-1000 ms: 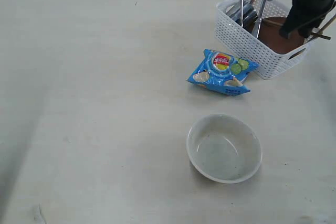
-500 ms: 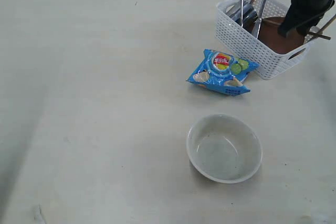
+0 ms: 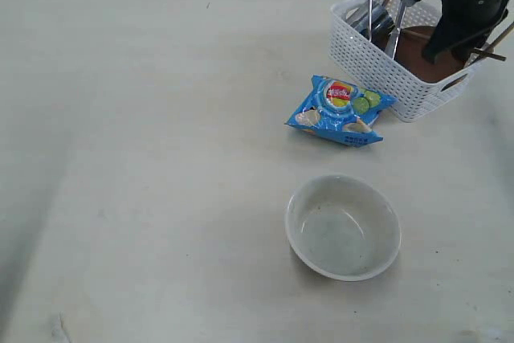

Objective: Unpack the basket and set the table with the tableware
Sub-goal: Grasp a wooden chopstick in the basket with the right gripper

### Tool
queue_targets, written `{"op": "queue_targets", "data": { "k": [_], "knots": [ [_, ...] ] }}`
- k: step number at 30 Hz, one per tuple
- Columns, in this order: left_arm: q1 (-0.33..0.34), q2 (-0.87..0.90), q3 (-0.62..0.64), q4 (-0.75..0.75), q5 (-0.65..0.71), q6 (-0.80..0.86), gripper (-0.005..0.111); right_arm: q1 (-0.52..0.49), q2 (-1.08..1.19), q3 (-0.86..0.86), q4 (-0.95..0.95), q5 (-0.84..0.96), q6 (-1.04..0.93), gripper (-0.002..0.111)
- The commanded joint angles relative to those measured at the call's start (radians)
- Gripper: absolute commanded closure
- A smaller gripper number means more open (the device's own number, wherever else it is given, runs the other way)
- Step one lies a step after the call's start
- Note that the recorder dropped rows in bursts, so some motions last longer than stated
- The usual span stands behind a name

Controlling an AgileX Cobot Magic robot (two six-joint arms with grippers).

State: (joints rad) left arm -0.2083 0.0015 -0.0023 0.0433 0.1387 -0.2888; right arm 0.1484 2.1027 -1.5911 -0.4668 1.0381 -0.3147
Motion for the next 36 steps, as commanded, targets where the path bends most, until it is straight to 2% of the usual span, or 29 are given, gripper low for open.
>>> {"op": "queue_targets", "data": {
  "k": [1, 9, 26, 30, 36],
  "knots": [
    [-0.003, -0.001, 0.002, 0.01, 0.001, 0.006, 0.107, -0.006, -0.001, -0.006, -0.017, -0.003, 0.003, 0.08],
    [-0.003, -0.001, 0.002, 0.01, 0.001, 0.006, 0.107, -0.006, -0.001, -0.006, -0.017, -0.011, 0.003, 0.1],
    [-0.003, -0.001, 0.002, 0.01, 0.001, 0.006, 0.107, -0.006, -0.001, -0.006, -0.017, -0.011, 0.001, 0.1],
    [-0.003, -0.001, 0.002, 0.01, 0.001, 0.006, 0.107, -0.006, -0.001, -0.006, -0.017, -0.009, 0.001, 0.109],
    [-0.003, -0.001, 0.002, 0.01, 0.001, 0.006, 0.107, -0.006, -0.003, -0.006, -0.028, 0.002, -0.003, 0.109]
  ]
}}
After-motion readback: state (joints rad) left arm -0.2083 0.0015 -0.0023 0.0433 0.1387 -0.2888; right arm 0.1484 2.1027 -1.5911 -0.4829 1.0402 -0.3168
